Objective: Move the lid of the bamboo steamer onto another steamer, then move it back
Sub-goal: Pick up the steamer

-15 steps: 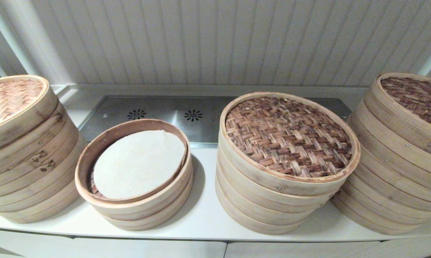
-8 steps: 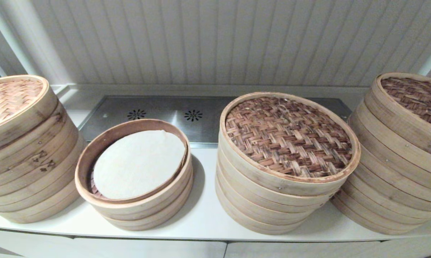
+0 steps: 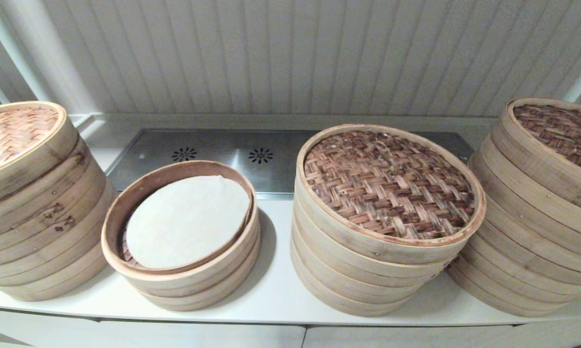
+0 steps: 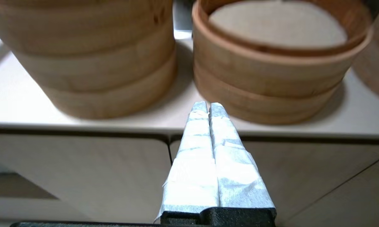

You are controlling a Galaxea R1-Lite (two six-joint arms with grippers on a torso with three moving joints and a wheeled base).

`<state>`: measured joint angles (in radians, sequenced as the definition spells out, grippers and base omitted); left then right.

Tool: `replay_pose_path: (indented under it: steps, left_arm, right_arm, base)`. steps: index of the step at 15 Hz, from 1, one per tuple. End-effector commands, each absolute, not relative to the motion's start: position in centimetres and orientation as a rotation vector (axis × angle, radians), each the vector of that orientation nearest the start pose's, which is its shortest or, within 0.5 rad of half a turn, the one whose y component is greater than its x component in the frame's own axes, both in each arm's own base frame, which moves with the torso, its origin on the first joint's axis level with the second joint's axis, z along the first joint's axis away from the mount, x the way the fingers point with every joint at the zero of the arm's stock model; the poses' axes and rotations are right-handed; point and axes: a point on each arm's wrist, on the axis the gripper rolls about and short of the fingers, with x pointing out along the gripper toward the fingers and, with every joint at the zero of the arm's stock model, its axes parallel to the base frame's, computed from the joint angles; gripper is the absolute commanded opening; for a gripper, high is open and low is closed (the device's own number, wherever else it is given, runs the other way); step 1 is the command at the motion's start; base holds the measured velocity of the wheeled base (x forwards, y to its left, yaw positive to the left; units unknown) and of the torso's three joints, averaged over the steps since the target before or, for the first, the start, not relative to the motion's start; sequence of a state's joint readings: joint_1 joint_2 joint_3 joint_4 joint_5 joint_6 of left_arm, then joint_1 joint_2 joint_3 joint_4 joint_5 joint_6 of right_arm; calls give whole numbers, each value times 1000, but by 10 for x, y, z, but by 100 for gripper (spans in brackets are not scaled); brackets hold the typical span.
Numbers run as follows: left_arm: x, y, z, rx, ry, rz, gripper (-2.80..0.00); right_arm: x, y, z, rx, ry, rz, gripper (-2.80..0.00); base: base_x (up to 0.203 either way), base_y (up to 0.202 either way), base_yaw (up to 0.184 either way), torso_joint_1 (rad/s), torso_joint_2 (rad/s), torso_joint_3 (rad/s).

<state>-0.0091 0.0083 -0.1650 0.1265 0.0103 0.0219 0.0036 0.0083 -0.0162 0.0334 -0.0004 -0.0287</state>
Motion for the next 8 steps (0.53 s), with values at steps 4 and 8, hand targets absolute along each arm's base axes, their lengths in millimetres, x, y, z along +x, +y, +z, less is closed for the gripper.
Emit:
replay_pose_path:
  steps: [4, 8]
  left_arm:
    - [-40, 2, 221, 5, -55, 50, -280]
    - [19, 2, 296, 0, 82, 108, -280]
  right_arm:
    - [-24, 0, 76, -27, 32, 3, -280]
    - [-24, 0, 76, -25, 34, 3, -280]
  base:
    - [0, 0, 0, 0, 0, 0]
    - [0, 0, 0, 0, 0, 0]
